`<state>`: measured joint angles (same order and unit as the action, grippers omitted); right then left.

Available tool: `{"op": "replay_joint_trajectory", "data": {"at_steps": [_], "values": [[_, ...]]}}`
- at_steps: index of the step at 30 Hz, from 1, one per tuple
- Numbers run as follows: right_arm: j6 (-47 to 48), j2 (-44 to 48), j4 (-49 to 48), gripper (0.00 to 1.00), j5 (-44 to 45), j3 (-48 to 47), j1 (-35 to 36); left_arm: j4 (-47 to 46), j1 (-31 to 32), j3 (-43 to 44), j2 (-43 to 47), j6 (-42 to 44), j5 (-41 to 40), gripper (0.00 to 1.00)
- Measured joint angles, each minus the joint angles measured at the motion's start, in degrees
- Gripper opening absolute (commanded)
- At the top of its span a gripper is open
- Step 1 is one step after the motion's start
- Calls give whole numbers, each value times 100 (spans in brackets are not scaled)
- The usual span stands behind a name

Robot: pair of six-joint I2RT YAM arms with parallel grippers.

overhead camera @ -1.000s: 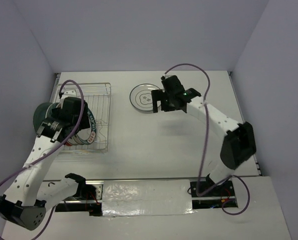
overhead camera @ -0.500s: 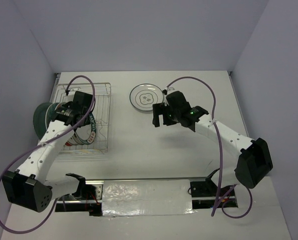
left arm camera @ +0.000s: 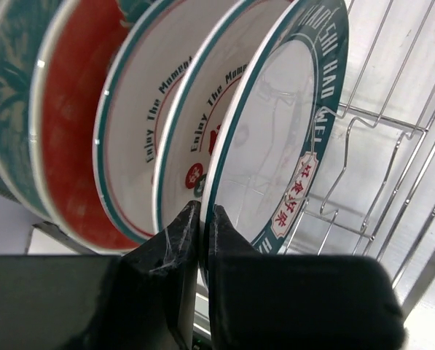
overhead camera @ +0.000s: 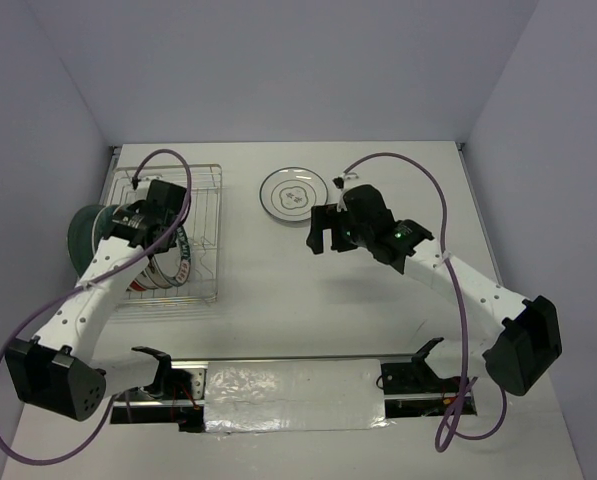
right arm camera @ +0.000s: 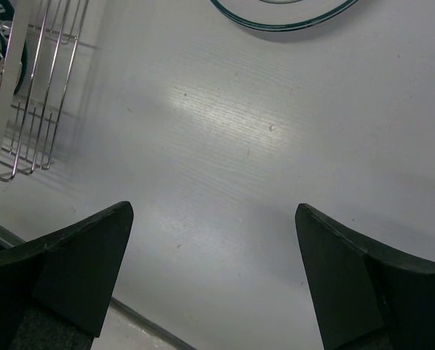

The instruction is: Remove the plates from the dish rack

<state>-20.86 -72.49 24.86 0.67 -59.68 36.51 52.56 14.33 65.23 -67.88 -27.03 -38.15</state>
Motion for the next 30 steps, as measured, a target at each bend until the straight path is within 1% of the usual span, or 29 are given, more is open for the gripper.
{"op": "replay_joint_trajectory", "data": {"at_steps": [6, 9, 12, 15, 18, 21, 25, 28, 29, 30], "values": [[-120, 48, -22, 100, -7, 94, 11, 535, 74, 863, -17, 179, -39, 0], [-210, 81, -79, 100, -133, 133, 11, 942, 96, 1609, -17, 306, -50, 0], [-404, 348, -549, 100, -509, 409, 11, 1036, 142, 2334, 129, 330, 286, 0], [-844, 833, -1628, 100, -1394, 1008, 15, 848, 164, 2533, 614, 374, 1091, 0], [-1390, 1084, -2767, 100, -2120, 1384, 70, 496, 162, 2218, 1338, 369, 2317, 0], [-1746, 1152, -3598, 100, -2472, 1495, 114, 20, 168, 1617, 1956, 101, 3563, 0], [-1904, 1294, -4098, 98, -2514, 1497, 118, -540, 184, 957, 2229, -282, 4717, 0], [-1915, 1333, -4181, 89, -2448, 1497, 118, -920, 184, 627, 2192, -505, 5344, 0], [-1930, 1329, -4205, 71, -2441, 1497, 120, -1045, 186, 535, 2168, -557, 5493, 0], [-1937, 1318, -4236, 62, -2448, 1497, 118, -1154, 186, 448, 2140, -629, 5654, 1]]}}
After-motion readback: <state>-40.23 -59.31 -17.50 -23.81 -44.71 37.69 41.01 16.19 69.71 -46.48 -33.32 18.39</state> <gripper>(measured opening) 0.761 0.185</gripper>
